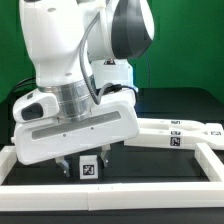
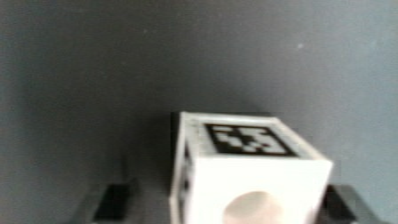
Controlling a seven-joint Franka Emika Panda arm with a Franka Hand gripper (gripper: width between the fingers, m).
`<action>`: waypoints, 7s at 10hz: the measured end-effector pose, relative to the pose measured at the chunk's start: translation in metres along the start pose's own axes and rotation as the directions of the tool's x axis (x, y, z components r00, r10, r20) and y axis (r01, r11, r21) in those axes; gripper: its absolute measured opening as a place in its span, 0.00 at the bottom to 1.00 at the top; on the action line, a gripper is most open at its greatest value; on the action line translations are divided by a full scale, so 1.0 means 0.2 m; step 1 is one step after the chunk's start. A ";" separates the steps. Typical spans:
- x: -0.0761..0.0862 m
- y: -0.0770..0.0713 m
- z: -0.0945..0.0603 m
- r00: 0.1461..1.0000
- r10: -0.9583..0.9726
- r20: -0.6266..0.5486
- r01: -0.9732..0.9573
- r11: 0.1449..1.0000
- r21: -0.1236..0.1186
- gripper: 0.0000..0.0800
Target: Assemble chair
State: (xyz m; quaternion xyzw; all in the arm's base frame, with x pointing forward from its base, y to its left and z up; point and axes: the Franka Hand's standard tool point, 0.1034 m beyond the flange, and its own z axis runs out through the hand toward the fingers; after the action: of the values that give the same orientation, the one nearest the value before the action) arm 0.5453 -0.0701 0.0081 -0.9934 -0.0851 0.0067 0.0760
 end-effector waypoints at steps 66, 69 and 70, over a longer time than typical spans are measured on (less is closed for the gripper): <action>-0.59 0.18 -0.17 0.993 -0.115 0.008 0.116 0.989 -0.092 0.35; -0.59 0.14 -0.31 0.993 -0.118 0.012 0.118 0.991 -0.063 0.35; -0.63 0.15 -0.33 0.993 -0.121 0.010 0.121 0.991 -0.064 0.35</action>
Offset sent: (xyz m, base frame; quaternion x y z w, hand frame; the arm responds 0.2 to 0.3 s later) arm -0.0406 -0.0132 0.0412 -0.0708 -0.0269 0.0317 0.9966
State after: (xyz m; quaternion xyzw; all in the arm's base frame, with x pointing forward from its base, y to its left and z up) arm 0.4283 -0.1297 0.0690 -0.9884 -0.1455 0.0026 0.0438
